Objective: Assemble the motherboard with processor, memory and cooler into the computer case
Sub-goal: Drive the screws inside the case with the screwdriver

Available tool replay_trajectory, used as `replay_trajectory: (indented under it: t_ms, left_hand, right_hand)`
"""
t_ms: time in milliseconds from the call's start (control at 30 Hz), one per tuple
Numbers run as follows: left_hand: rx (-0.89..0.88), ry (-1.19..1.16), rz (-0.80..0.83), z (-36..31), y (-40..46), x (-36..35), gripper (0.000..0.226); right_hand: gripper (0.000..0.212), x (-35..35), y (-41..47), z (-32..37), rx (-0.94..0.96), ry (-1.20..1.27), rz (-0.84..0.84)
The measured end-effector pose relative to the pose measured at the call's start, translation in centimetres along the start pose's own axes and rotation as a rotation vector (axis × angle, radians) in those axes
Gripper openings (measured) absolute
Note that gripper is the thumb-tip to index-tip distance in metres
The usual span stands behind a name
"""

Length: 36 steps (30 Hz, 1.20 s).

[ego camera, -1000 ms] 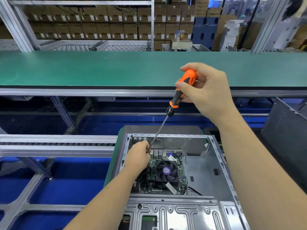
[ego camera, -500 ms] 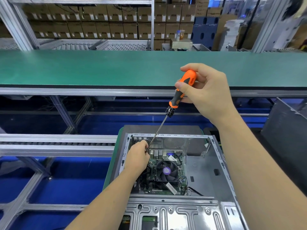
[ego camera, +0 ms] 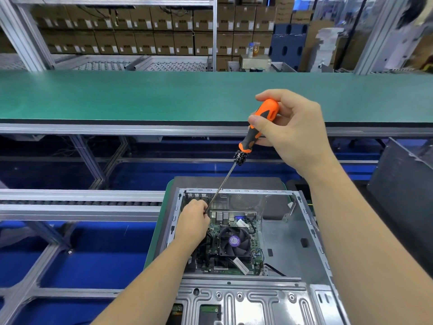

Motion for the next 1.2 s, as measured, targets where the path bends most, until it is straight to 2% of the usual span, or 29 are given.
replay_trajectory:
  t_ms: [200,333,533,600,700,867,1200]
  left_hand:
    - [-0.015,0.012,-0.011,0.0,-0.05,-0.07,0.008]
    - [-0.013,-0.002,-0.012,0.07,0.0,-0.12,0.015]
    - [-0.023,0.019,-0.022,0.02,-0.25,-0.02,0.014]
    - [-0.019,0.044,-0.016,-0.06,-0.4,-0.06,0.022]
    - [-0.024,0.066,0.013,0.0,-0.39,-0.14,0.01]
    - [-0.026,0.073,0.029,0.2,-0.36,-0.29,0.012]
    - [-0.042,0.064,0.009,0.14,-0.56,-0.13,0.01]
  right_hand:
    - [0.031,0.12,-0.04,0.06,-0.001,0.014,-0.001]
    - [0.031,0.15,-0.08,-0.01,-0.004,0.01,0.005]
    - [0.032,0.32,-0.19,0.18,0.001,0.028,0.004]
    - [0.033,0.24,-0.25,0.24,0.004,0.031,0.021]
    - [0.037,-0.03,-0.26,0.14,-0.02,0.098,0.072]
    - [0.048,-0.27,-0.17,-0.11,-0.035,0.139,0.171]
    - [0.046,-0.21,-0.37,0.25,-0.014,0.123,0.111]
Point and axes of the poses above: each hand's wrist, its own y-axis towards the middle knuckle, its own x-axis out of the back of the hand, z = x × y, the point moved 4 cm from there along y, towards the middle knuckle, and after that the axes turned 5 degrees about x, right-handed, at the moved point
